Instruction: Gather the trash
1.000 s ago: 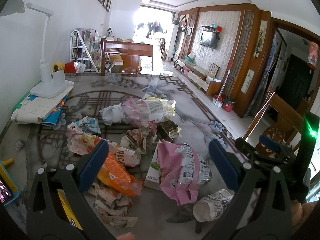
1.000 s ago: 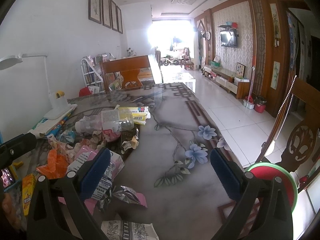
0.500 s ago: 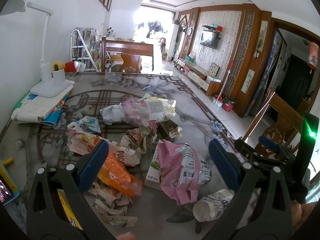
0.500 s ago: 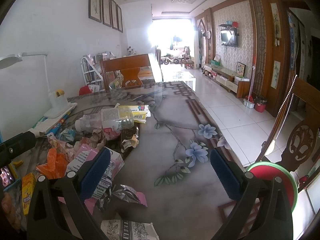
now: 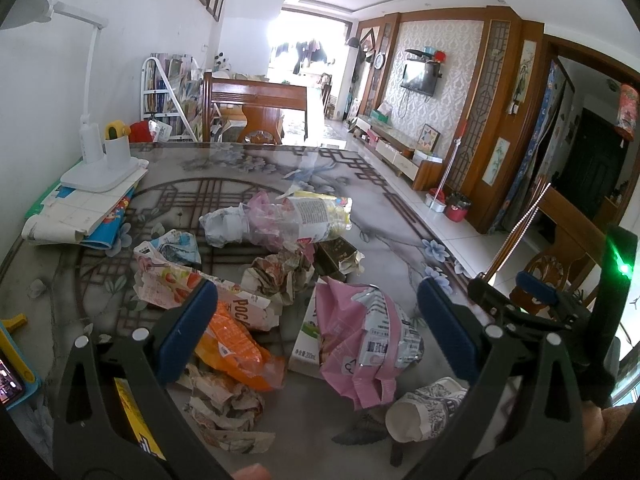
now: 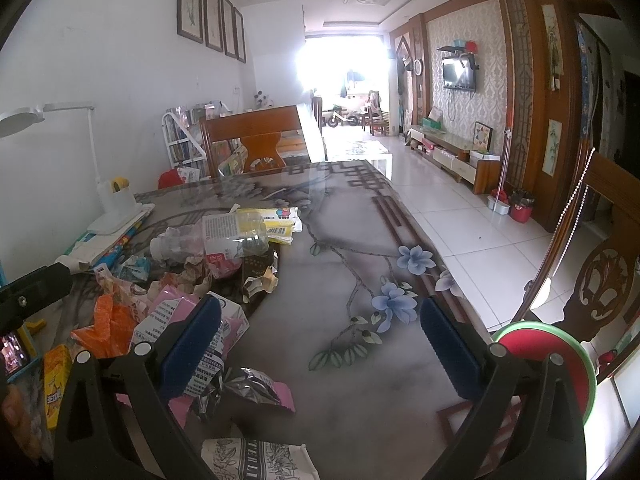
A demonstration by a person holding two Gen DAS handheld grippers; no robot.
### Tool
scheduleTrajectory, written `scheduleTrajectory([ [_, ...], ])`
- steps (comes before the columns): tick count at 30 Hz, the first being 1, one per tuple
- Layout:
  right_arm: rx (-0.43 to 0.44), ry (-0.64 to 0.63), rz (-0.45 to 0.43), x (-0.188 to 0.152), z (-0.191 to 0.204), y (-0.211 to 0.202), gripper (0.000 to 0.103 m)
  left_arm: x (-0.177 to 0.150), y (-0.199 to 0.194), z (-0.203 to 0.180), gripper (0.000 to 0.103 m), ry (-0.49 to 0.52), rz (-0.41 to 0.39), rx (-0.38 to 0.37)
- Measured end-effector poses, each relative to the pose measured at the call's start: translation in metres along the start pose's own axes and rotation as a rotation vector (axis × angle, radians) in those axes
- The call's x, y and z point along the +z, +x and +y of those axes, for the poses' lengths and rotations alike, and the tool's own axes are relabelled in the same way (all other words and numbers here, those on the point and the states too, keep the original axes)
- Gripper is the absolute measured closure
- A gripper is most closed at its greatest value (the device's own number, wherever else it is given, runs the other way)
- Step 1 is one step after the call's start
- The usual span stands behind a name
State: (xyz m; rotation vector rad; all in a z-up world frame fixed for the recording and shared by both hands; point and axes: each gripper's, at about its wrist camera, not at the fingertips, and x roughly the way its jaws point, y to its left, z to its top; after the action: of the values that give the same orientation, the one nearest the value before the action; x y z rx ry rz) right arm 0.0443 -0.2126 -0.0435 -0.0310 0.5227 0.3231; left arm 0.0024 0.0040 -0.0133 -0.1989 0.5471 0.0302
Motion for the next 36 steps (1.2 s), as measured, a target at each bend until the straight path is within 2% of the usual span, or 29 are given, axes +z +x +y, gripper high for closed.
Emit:
scheduleTrajectory([
  [17, 0.002, 0.002, 0.008, 0.001, -0.001, 0.001, 0.007, 0.0, 0.001, 0.001, 0.005, -0.001, 0.004, -0.002],
  [22, 0.016, 0.007, 0.013, -0.011, 0.002, -0.001, 0.007, -0.013, -0.001, 0.004, 0.005, -0.013, 0.029, -0.001],
  [24, 0.02, 0.004, 0.003, -0.015, 0.002, -0.006, 0.007, -0.018, -0.006, 0.008, 0.005, -0.025, 0.035, 0.039],
  [27, 0.028, 0.015, -0.008, -0.019, 0.0, -0.014, 0.007, -0.038, -0.018, 0.024, 0.005, -0.082, 0.061, 0.196],
  [30, 0.051, 0.067, -0.006, -0.025, -0.005, -0.022, 0.007, -0.069, -0.028, 0.057, 0.006, -0.249, 0.151, 0.302],
  [33, 0.078, 0.112, 0.011, -0.024, -0.012, -0.027, 0.007, -0.097, -0.033, 0.088, 0.02, -0.379, 0.247, 0.401],
  [34, 0.085, 0.12, 0.016, -0.026, -0.012, -0.029, 0.007, -0.104, -0.035, 0.096, 0.021, -0.393, 0.275, 0.446],
  [36, 0.09, 0.125, 0.025, -0.029, -0.012, -0.032, 0.007, -0.112, -0.037, 0.104, 0.021, -0.41, 0.294, 0.469],
])
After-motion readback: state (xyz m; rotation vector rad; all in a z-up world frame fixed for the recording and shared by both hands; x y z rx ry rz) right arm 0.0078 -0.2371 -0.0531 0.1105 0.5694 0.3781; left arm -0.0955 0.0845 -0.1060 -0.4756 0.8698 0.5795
